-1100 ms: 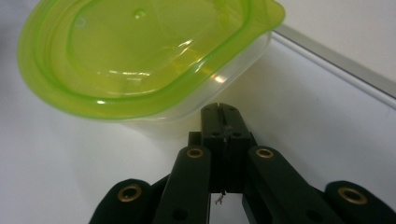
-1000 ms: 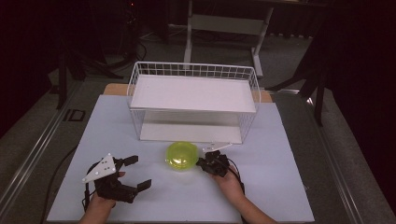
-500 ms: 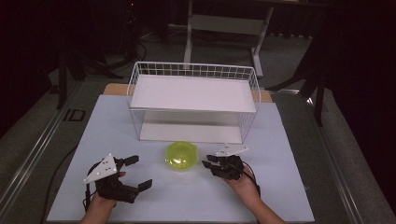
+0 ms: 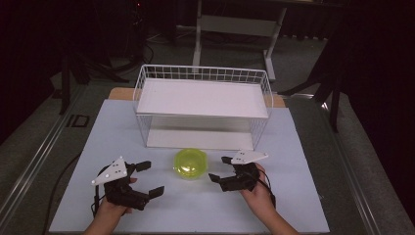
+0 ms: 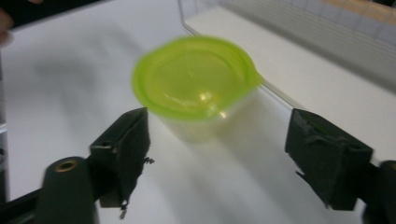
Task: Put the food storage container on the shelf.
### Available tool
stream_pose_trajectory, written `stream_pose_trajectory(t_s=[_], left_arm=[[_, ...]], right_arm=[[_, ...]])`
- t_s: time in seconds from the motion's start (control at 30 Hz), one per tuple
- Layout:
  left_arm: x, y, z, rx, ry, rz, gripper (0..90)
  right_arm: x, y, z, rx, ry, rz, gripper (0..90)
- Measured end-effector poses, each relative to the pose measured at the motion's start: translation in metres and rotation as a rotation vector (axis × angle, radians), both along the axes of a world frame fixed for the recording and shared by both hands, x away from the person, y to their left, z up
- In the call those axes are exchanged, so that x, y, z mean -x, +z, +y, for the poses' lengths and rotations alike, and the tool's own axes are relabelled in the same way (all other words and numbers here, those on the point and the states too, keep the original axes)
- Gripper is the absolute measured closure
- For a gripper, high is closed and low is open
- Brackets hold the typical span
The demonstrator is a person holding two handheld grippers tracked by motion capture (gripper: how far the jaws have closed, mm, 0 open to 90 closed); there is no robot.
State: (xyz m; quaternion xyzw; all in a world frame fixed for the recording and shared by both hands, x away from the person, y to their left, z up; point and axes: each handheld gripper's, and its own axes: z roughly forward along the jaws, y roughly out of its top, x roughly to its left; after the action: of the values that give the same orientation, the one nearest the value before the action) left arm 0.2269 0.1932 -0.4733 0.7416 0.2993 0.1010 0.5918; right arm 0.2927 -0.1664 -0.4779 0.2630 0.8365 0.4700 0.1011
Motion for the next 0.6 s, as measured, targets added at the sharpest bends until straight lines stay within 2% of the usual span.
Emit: stream_pose_trajectory(t_s=[0.07,0.1,0.17,0.2,0.27,0.3,0.47,0.5,0.53,0.57,0.6], left_arm=[[-0.002,0.003,-0.002,-0.017,0.001,0.004,1.9],[-0.003,0.006,-0.004,-0.040,0.014,-0.001,1.9],[-0.005,0.007,-0.005,-0.037,0.005,-0.002,1.9],[-0.007,0.008,-0.006,-0.038,0.008,0.002,1.9],[-0.013,0.010,-0.007,-0.041,0.005,0.015,1.9],[-0.019,0.010,-0.008,-0.036,0.016,0.033,1.9],[-0.031,0.010,-0.012,-0.050,0.047,0.062,6.5],[-0.033,0.010,-0.014,-0.060,0.063,0.058,8.7],[-0.035,0.010,-0.015,-0.074,0.080,0.056,10.9],[-0.037,0.010,-0.017,-0.072,0.093,0.062,10.9],[-0.039,0.010,-0.019,-0.091,0.109,0.073,15.5]], right_arm=[[0.004,0.005,0.003,-0.008,0.003,-0.060,22.5],[0.003,0.009,0.004,-0.017,-0.011,-0.044,21.8],[0.001,0.010,0.004,-0.025,-0.007,-0.032,18.7],[-0.001,0.013,0.005,-0.056,-0.010,-0.046,16.1],[-0.003,0.015,0.008,-0.044,-0.027,-0.048,13.9],[-0.004,0.016,0.009,-0.039,-0.032,-0.056,13.8],[-0.008,0.020,0.016,-0.006,-0.024,-0.068,12.5],[-0.011,0.020,0.020,0.018,-0.040,-0.052,11.0],[-0.012,0.020,0.022,0.015,-0.071,-0.049,11.0],[-0.012,0.020,0.022,0.015,-0.071,-0.049,11.0],[-0.015,0.017,0.027,0.022,-0.139,-0.037,11.0]])
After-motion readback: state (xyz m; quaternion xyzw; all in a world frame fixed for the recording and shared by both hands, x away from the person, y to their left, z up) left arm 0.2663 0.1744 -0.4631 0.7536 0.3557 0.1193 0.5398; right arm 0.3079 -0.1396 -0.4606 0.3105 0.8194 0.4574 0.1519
